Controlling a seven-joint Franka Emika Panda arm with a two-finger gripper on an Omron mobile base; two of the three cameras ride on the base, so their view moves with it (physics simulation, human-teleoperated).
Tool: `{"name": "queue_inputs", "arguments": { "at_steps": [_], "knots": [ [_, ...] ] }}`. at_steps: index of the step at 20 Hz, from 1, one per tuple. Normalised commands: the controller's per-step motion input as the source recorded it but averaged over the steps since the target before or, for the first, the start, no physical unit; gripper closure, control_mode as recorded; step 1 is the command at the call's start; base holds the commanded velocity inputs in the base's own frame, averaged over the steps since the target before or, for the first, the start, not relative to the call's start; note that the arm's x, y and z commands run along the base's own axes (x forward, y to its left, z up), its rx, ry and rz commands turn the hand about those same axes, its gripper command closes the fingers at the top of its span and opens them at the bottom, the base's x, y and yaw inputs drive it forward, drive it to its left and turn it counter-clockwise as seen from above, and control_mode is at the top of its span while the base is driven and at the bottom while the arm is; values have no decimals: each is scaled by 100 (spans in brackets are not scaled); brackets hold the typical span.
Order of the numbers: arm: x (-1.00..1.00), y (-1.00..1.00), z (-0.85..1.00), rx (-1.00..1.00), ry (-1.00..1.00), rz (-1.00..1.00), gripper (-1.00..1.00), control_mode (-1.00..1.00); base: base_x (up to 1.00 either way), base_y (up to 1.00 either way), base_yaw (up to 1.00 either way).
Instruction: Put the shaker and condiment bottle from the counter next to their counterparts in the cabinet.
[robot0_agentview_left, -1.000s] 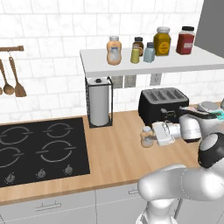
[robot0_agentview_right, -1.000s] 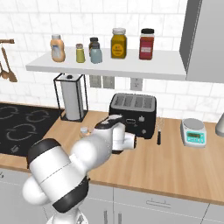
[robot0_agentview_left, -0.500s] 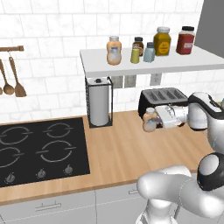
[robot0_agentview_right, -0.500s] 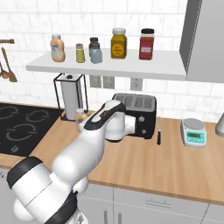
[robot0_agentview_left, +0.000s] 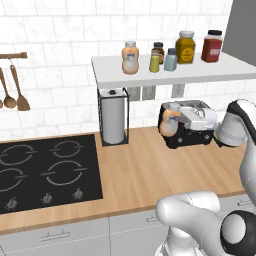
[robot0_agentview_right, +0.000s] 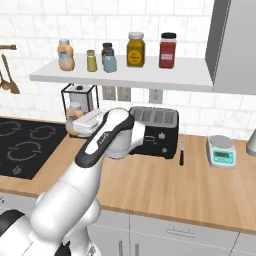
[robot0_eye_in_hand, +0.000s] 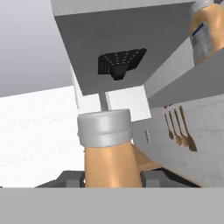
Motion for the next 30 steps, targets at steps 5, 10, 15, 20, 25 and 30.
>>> {"name": "queue_inputs", "arguments": {
  "at_steps": [5,10,15,20,25,30],
  "knots": [
    [-44,72,97,19,2,-8,100,-100,0,0,0],
    [-36,80,84,17,0,-21,100,-100,0,0,0],
    [-44,62,70,-1,-7,-41,100,-100,0,0,0],
    [-4,24,50,-19,-9,-48,100,-100,0,0,0],
    [44,-1,37,-2,14,-42,100,-100,0,0,0],
    [42,0,64,-7,1,-57,100,-100,0,0,0]
  ]
}}
